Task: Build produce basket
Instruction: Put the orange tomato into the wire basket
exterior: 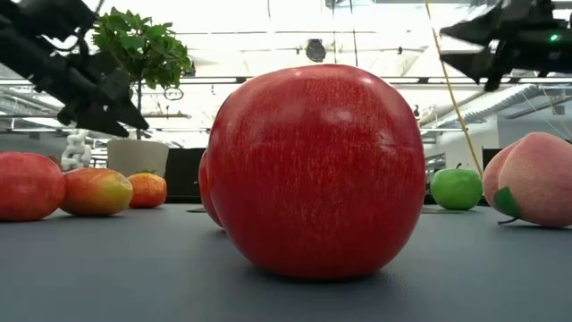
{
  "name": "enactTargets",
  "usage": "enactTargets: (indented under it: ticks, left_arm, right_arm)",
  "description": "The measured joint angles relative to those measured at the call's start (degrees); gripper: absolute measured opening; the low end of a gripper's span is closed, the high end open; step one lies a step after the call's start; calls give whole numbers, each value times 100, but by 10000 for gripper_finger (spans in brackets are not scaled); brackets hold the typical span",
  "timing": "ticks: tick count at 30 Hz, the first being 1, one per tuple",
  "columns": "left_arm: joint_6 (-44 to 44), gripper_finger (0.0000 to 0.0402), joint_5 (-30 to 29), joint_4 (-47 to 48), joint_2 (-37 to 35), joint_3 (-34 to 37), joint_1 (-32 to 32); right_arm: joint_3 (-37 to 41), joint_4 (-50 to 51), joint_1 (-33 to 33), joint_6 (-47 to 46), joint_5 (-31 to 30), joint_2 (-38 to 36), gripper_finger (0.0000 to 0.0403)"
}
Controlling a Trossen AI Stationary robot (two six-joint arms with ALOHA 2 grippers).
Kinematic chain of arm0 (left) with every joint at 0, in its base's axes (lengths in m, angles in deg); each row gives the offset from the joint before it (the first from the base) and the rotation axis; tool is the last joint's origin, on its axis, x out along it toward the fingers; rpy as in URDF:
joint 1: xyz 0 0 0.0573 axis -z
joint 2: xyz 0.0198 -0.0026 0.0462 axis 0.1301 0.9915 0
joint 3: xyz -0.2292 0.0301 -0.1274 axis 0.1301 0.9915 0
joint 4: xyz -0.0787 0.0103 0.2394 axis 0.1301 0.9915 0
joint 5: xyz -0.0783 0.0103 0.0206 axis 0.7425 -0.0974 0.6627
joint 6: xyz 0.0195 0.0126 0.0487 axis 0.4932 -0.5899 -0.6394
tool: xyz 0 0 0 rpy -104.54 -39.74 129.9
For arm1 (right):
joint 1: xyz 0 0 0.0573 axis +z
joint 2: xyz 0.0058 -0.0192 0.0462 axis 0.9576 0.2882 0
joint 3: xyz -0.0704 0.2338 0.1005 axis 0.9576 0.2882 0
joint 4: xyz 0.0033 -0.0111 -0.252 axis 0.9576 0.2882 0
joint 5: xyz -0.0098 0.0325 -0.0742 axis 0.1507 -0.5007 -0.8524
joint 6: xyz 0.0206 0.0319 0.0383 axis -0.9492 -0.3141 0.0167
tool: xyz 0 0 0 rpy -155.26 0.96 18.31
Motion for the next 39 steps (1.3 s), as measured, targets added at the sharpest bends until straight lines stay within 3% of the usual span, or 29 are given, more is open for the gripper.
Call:
enactTargets:
  ticks: [11,15,22,26,29,35,39]
  left_arm:
    - [-98,378,983,-686,1906,-164,-1389]
    - [-99,379,1548,-1042,2195,-164,-1798]
    - [-253,383,1766,-1118,2755,-164,-2270]
    - [-334,380,2259,-1301,3060,-182,-2447]
    - [-396,368,2395,-1407,3261,-190,-2539]
    - [-299,312,2492,-1558,3335,-187,-2679]
    - [-256,303,2543,-1475,3212,-279,-2686]
  right_arm:
    - [-1,-55,-271,141,-1651,466,320]
    - [-1,-52,-435,-69,-1782,612,320]
    - [-1,-48,-635,-231,-1773,896,320]
    - [-1,-50,-735,-313,-1770,1052,320]
    - [-1,-112,-878,-283,-1951,1117,320]
    - [-1,-179,-1056,-194,-3328,1122,320]
    - [-1,-159,-1051,-224,-3419,1122,320]
